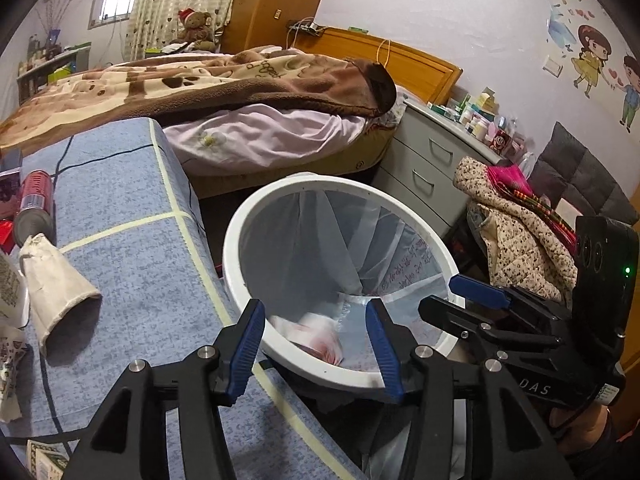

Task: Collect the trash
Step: 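Carry both items over the white mesh bin and open both grippers to drop them, then grasp the lavender foam net sleeve with left gripper while right grasps the beige barcode box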

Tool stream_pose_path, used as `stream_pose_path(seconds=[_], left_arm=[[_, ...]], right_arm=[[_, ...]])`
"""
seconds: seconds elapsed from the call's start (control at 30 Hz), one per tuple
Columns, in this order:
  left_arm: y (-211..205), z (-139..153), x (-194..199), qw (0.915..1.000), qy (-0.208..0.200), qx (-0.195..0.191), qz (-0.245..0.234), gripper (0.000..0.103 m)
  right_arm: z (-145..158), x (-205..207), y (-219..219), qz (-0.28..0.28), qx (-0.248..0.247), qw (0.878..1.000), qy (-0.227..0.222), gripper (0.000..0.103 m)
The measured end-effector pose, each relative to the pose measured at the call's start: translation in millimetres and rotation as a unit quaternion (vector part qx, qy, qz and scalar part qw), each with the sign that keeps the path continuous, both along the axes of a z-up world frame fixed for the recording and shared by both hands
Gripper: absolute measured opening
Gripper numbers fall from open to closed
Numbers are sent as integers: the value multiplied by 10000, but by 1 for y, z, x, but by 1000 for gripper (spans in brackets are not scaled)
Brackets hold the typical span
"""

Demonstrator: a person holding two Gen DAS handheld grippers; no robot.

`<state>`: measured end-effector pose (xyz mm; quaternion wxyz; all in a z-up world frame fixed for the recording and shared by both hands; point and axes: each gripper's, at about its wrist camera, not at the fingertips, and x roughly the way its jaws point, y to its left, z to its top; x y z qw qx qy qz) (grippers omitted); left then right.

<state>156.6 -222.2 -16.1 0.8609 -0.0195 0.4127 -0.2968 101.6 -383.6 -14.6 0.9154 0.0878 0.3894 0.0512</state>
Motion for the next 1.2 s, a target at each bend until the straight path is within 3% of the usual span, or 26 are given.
stream_pose_path(seconds=[0.53, 1.03, 1.2], left_arm=[[65, 20, -29, 9955, -374, 135, 861, 52], [174, 28, -69, 9758, -632, 217, 2084, 53], [207, 26, -82, 9683, -533, 241, 2427, 52]], right_arm=[[23, -7, 47, 757, 216, 9960, -423, 69], [31, -12, 119, 1773, 67, 9835, -348, 69], [31, -17, 136, 2009, 57, 9790, -335, 69]])
